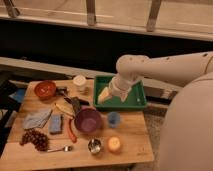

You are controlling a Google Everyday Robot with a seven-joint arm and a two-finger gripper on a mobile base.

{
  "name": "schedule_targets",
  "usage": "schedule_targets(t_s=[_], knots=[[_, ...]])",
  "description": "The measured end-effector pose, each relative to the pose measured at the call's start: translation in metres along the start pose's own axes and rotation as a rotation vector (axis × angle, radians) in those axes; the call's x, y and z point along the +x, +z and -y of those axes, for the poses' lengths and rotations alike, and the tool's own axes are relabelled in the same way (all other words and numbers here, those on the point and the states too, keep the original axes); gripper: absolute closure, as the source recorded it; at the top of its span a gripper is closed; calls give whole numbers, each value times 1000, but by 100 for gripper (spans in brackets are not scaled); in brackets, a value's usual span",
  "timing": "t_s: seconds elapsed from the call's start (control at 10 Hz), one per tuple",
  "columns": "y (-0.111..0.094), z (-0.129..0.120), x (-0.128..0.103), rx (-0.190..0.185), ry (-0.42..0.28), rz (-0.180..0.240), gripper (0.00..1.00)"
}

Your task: Wipe red bowl with sponge

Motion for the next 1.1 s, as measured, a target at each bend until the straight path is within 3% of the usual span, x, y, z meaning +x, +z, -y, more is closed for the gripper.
schedule_targets(t_s=[0.2, 0.5, 0.7, 1.1], knots=[[1, -2, -1, -3, -2, -1, 24], [17, -15, -5, -40, -38, -20, 24], [35, -46, -19, -80, -75, -28, 24], [81, -136, -50, -177, -165, -52, 24]])
